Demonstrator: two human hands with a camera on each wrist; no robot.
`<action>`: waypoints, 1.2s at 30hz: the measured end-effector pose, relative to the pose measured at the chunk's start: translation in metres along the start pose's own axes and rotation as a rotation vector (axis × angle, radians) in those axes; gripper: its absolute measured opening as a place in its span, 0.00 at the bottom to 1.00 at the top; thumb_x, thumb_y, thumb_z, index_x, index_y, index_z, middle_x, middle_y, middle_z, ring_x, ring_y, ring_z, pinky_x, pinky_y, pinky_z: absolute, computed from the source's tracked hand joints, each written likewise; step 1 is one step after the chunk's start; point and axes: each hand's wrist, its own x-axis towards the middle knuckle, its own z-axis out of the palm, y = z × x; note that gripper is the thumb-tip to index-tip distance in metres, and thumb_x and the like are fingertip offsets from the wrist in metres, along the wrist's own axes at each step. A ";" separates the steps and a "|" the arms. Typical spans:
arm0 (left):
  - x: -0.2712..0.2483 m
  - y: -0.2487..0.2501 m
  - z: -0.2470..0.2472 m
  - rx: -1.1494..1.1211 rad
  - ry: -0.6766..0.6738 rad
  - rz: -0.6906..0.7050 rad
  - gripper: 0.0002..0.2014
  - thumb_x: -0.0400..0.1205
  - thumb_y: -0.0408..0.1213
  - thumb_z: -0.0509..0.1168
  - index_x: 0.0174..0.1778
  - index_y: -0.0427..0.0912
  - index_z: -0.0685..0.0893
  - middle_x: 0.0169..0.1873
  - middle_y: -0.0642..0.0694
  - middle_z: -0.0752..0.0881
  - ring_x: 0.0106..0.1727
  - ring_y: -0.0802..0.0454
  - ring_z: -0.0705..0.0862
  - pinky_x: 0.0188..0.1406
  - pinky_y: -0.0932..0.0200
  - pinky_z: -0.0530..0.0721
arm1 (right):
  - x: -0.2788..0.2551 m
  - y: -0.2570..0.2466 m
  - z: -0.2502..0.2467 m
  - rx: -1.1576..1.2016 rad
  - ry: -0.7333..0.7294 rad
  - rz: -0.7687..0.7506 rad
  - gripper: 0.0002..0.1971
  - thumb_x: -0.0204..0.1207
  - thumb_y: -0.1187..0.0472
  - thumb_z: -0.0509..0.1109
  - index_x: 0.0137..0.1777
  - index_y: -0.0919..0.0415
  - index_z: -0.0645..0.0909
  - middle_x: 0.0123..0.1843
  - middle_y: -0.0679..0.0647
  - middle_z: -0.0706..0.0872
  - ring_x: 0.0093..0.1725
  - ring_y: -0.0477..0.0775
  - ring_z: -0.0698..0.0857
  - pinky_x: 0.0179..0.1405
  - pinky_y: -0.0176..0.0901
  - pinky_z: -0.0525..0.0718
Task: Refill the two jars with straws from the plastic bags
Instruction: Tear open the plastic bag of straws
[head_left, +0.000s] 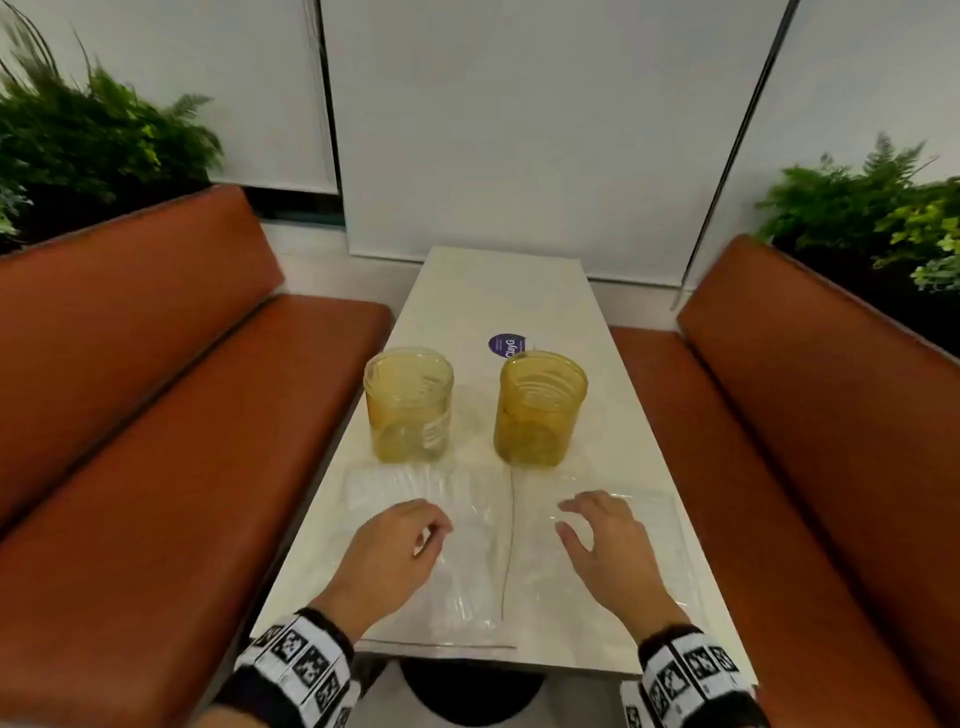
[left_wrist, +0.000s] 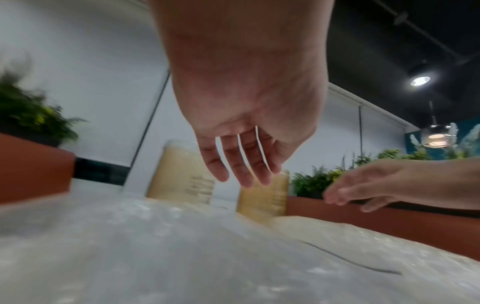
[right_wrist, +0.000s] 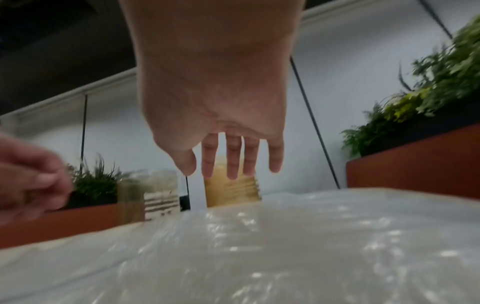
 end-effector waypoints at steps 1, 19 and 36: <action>0.009 0.008 0.012 0.004 -0.033 0.030 0.06 0.84 0.42 0.65 0.50 0.57 0.86 0.46 0.64 0.85 0.45 0.65 0.81 0.48 0.67 0.82 | 0.003 -0.004 0.007 -0.054 -0.082 0.024 0.20 0.84 0.43 0.66 0.74 0.43 0.80 0.78 0.46 0.78 0.79 0.51 0.73 0.76 0.49 0.73; 0.054 0.058 0.067 -0.155 -0.201 -0.102 0.17 0.87 0.54 0.57 0.46 0.47 0.84 0.44 0.53 0.87 0.42 0.53 0.85 0.48 0.51 0.86 | 0.010 -0.020 0.017 0.245 0.202 0.087 0.08 0.83 0.60 0.73 0.57 0.61 0.92 0.56 0.53 0.94 0.56 0.53 0.91 0.60 0.39 0.83; 0.094 0.116 0.017 -0.494 0.155 -0.055 0.04 0.77 0.43 0.74 0.44 0.48 0.88 0.44 0.54 0.85 0.41 0.60 0.83 0.43 0.60 0.84 | 0.040 -0.057 -0.070 0.182 0.226 0.158 0.18 0.78 0.35 0.71 0.40 0.49 0.83 0.38 0.46 0.85 0.36 0.47 0.83 0.34 0.45 0.81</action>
